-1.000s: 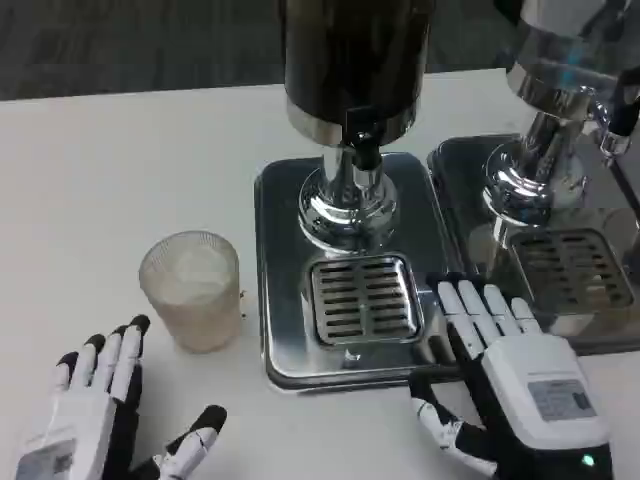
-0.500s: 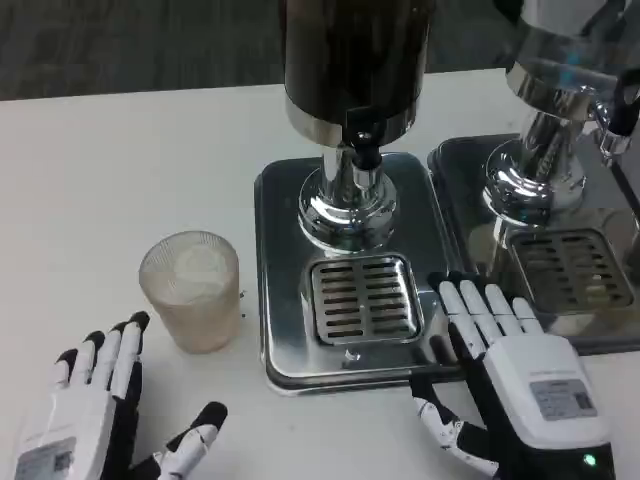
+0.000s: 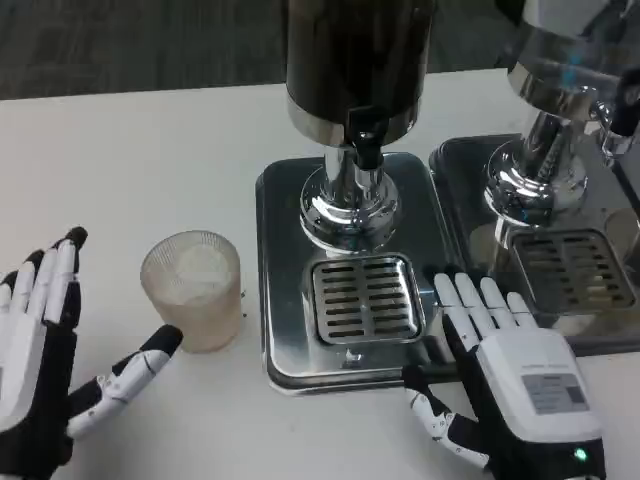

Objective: Grasp the cup under the faucet to collect the drink, then remove the cup.

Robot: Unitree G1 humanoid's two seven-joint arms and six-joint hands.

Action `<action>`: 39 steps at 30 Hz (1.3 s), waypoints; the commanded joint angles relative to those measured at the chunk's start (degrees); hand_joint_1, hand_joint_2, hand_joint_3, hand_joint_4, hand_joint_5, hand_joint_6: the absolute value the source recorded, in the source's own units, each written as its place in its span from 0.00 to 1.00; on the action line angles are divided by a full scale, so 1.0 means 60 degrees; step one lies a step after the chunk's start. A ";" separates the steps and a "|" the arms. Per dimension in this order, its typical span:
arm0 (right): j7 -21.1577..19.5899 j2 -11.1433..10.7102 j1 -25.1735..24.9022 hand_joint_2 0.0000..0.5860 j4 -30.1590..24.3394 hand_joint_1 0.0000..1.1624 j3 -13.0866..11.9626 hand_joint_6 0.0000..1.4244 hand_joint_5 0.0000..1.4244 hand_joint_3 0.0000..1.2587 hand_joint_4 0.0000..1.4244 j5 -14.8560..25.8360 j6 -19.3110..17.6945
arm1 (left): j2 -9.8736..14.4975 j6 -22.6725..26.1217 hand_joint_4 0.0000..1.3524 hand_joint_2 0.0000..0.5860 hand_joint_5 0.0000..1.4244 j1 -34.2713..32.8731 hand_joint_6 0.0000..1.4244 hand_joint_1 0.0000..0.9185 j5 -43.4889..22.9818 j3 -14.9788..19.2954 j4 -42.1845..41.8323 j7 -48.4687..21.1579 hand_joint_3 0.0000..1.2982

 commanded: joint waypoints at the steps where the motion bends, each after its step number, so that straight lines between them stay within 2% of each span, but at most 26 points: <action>1: 0.0168 0.0040 -0.0045 0.80 -0.0145 0.32 0.0091 0.03 0.00 0.00 0.00 -0.0076 0.0118 | 0.0145 -0.1564 0.00 0.06 0.00 -0.1266 0.00 0.00 -0.1246 0.0348 0.2346 0.0017 0.00; 4: 0.0218 0.0004 -0.0083 0.80 -0.0192 0.32 0.0147 0.03 0.00 0.00 0.00 -0.0114 0.0119 | 0.0211 -0.2195 0.00 0.00 0.00 -0.1876 0.00 0.00 -0.1455 0.0313 0.3429 -0.0013 0.00; 12: 0.0166 0.0011 -0.0146 0.80 -0.0153 0.32 0.0080 0.03 0.00 0.00 0.00 -0.0057 0.0171 | -0.0090 -0.3609 0.00 0.00 0.00 -0.2719 0.00 0.00 -0.1847 -0.0016 0.5619 -0.0054 0.00; 17: 0.0181 0.0022 -0.0154 0.80 -0.0162 0.32 0.0103 0.03 0.00 0.00 0.00 -0.0069 0.0196 | 0.0088 -0.3915 0.00 0.00 0.00 -0.3086 0.00 0.00 -0.1451 -0.0443 0.6346 0.0093 0.00; 25: 0.0142 0.0104 -0.0142 0.78 -0.0135 0.31 0.0114 0.05 0.00 0.00 0.00 -0.0025 0.0209 | 0.0074 -0.4312 0.00 0.00 0.00 -0.3885 0.00 0.00 -0.1227 -0.0894 0.7575 0.0296 0.00; 30: 0.0120 0.0143 -0.0101 0.76 -0.0159 0.30 0.0107 0.06 0.00 0.00 0.00 -0.0021 0.0216 | -0.0044 -0.4589 0.00 0.00 0.00 -0.4377 0.00 0.00 -0.1226 -0.1201 0.8221 0.0331 0.00; 39: 0.0172 0.0175 -0.0141 0.76 -0.0193 0.30 0.0110 0.07 0.00 0.00 0.00 -0.0044 0.0244 | -0.0260 -0.4422 0.00 0.00 0.00 -0.5002 0.00 0.00 -0.1036 -0.1575 0.8896 0.0503 0.00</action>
